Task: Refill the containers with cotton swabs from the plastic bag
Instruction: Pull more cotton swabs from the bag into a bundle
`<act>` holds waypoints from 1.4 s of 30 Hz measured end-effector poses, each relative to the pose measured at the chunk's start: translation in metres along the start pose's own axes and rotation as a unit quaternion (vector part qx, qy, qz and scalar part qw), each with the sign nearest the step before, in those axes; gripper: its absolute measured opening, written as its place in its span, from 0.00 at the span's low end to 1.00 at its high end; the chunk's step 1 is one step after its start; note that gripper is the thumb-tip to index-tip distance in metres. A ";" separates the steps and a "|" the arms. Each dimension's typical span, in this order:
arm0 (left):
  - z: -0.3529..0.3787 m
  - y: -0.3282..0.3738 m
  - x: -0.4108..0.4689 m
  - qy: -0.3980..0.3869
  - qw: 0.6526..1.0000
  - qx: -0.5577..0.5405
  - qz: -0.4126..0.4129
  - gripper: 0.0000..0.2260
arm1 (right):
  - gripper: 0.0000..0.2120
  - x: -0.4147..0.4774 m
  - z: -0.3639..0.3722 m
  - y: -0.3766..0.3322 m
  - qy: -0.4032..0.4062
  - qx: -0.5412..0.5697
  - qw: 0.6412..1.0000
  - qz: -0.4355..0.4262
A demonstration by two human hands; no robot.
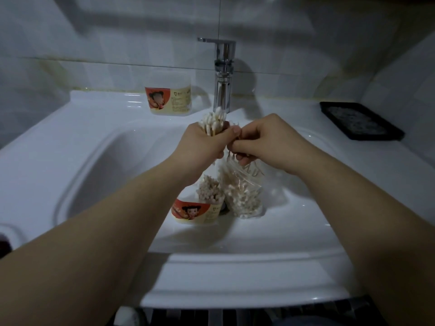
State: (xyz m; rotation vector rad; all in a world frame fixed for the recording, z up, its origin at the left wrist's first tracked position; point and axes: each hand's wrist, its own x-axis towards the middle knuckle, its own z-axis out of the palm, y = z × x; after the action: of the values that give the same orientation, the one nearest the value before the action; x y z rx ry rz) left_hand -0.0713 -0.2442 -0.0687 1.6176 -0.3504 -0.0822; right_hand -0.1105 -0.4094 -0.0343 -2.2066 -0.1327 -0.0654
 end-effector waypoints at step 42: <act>0.004 0.015 -0.015 -0.132 0.956 -0.170 -0.200 0.11 | 0.48 0.001 0.020 -0.006 -0.052 -0.259 0.946 -0.187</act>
State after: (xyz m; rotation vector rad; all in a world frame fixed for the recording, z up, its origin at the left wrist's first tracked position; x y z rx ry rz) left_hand -0.0888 -0.2447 -0.0568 1.3147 -0.1931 -0.6385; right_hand -0.1102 -0.3899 -0.0414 -2.6798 -0.6588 -0.2145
